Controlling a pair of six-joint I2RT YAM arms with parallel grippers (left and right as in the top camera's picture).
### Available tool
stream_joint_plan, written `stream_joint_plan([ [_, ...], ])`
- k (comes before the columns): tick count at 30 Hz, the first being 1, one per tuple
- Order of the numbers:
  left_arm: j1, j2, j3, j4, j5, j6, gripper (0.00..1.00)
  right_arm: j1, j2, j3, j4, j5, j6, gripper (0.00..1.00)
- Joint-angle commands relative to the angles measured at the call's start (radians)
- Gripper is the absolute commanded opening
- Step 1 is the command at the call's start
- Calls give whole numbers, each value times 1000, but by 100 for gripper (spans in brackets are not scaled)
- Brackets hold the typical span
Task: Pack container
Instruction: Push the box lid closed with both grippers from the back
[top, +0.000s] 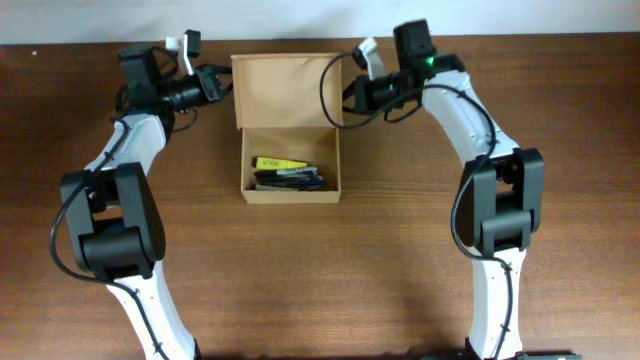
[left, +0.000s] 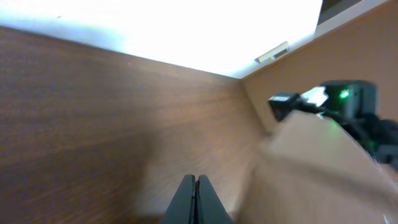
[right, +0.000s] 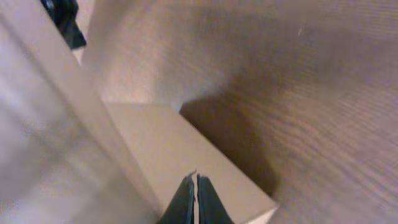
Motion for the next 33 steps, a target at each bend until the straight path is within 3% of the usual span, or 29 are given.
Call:
stream_joint_plan([
  [1, -8, 12, 44, -24, 40, -4, 2, 7, 7, 117, -64, 58, -106, 4],
  [7, -32, 11, 112, -118, 41, 35, 2, 7, 7, 195, -129, 58, -110, 4],
  [22, -64, 10, 446, -851, -208, 442, 2, 71, -63, 204, -276, 209, -214, 4],
  [33, -91, 9, 575, -1190, -402, 563, 2, 173, -149, 207, -378, 428, -241, 4],
])
